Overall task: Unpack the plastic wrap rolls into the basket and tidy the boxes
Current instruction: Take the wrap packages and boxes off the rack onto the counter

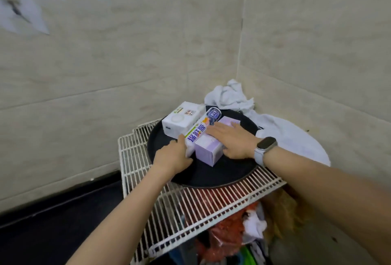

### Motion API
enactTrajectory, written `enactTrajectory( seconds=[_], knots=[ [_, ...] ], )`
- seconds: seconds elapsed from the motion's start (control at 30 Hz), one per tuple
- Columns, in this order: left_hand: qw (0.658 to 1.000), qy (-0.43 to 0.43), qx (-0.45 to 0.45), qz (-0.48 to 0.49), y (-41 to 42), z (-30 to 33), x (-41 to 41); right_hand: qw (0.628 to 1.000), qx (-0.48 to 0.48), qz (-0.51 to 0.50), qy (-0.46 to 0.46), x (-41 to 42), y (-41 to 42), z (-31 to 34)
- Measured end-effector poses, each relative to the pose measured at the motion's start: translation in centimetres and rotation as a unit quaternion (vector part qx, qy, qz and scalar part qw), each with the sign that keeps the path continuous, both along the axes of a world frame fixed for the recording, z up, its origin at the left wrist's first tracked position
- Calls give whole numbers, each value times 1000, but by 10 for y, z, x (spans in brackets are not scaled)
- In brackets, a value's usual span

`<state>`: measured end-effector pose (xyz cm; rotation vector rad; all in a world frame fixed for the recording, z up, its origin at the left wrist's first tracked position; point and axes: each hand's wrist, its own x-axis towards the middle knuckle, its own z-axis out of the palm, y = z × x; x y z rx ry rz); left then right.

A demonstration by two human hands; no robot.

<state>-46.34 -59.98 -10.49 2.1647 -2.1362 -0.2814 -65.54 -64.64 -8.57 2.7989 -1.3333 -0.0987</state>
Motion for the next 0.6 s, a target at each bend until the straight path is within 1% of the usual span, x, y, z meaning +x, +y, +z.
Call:
enactTrajectory(
  seconds=[0.07,0.13,0.2,0.23,0.3,0.37,0.4,0.43,0.5,0.53,0.6],
  knots=[
    [1000,15,2,20,-2,0,0,999,-4,33,-1,-1,-10,-4],
    [999,26,8,35,-2,1,1,996,-44,72,13,-5,-19,-6],
    [997,58,7,42,0,3,4,989,-90,115,-2,-11,-26,-4],
    [995,86,0,44,1,4,6,986,-104,127,-28,-15,-29,-2],
    [986,156,-35,43,5,7,10,980,-112,121,-113,-25,-33,1],
    [972,213,-85,40,8,12,14,964,-76,71,-243,-33,-35,4],
    [965,231,-113,41,9,15,15,945,-40,36,-322,-36,-36,8],
    [956,254,-140,38,8,19,14,915,6,2,-403,-36,-35,12],
    [925,332,-181,27,8,25,8,834,95,-53,-541,-33,-33,20],
    [905,378,-193,28,7,28,3,793,132,-67,-591,-33,-32,25],
    [872,444,-202,35,6,33,-8,714,203,-62,-667,-32,-30,33]
  ],
)
